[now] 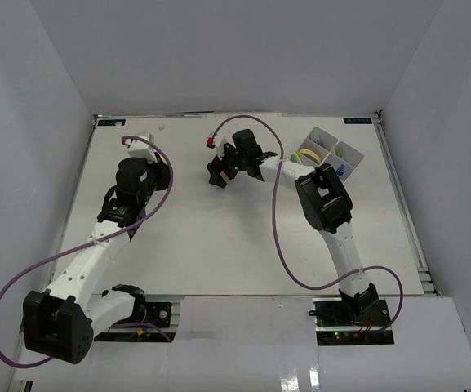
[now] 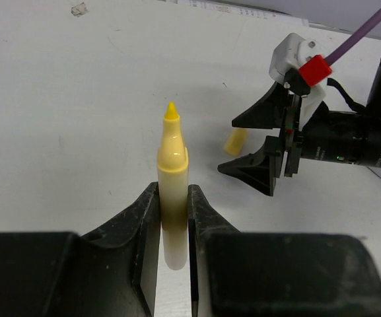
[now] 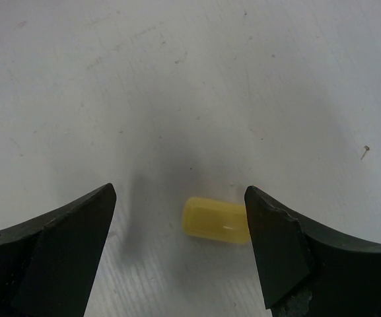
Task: Sort the stationery into containers
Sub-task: Pick up the pen cap from the center of the board.
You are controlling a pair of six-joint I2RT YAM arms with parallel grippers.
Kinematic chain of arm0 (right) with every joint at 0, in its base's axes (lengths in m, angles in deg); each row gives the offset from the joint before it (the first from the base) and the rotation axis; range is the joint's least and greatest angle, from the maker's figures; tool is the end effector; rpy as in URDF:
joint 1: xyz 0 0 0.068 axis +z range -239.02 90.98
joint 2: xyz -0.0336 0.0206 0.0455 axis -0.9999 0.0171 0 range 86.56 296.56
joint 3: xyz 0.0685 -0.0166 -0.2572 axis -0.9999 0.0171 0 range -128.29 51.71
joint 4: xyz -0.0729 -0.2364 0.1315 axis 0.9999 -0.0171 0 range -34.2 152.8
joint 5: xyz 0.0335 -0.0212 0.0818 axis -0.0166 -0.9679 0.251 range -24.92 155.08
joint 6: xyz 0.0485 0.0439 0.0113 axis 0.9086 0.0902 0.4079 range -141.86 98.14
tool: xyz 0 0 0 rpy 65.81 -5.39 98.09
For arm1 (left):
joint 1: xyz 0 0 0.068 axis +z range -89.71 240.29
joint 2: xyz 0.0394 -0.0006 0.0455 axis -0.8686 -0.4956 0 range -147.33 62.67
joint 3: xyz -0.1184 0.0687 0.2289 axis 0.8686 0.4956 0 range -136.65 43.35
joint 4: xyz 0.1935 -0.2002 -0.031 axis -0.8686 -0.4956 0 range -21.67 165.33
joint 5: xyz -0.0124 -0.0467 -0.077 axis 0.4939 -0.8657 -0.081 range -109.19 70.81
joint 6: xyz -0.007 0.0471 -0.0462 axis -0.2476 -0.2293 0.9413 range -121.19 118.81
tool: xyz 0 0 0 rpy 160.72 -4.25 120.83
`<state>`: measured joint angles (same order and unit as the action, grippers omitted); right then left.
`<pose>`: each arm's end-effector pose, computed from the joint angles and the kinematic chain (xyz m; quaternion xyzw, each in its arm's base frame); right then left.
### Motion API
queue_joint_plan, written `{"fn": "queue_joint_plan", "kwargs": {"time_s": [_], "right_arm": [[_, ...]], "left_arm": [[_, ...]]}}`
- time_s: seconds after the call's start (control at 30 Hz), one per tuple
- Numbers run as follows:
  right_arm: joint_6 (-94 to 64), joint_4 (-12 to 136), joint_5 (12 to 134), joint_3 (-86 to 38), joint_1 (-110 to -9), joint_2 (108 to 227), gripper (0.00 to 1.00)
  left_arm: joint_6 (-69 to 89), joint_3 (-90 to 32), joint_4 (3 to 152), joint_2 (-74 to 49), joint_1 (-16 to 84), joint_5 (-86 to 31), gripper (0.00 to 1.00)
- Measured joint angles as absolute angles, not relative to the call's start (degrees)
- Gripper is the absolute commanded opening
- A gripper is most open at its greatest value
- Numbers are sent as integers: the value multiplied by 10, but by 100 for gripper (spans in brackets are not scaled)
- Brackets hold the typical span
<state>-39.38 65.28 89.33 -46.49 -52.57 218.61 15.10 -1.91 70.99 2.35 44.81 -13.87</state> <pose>0.4296 0.3444 0.1437 -0.4785 0.7130 0.2594 0.4420 0.2739 -0.0708 0.2846 -0.0326 0.8150 -0.1215 0.5656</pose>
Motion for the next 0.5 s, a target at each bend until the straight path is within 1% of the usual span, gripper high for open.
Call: {"fn": "queue_joint_plan", "kwargs": {"time_s": [0.1,0.2,0.3,0.33,0.4,0.5], "right_arm": [[-394,651,893,-491,-530,2213,83],[-389,650,892,-506,-533,2229,79],[-384,641,890,-506,-534,2231,70],[-381,640,888,-506,-534,2231,64],[-375,641,884,-505,-535,2231,56],[-365,644,876,-490,-536,2223,48]], "left_arm": [[151,-19,710,23,448,-139,3],[151,-19,710,23,448,-139,4],[151,-19,710,23,448,-141,4],[151,-19,710,23,448,-141,4],[151,-19,710,23,448,-143,4],[151,-19,710,23,448,-148,4]]}}
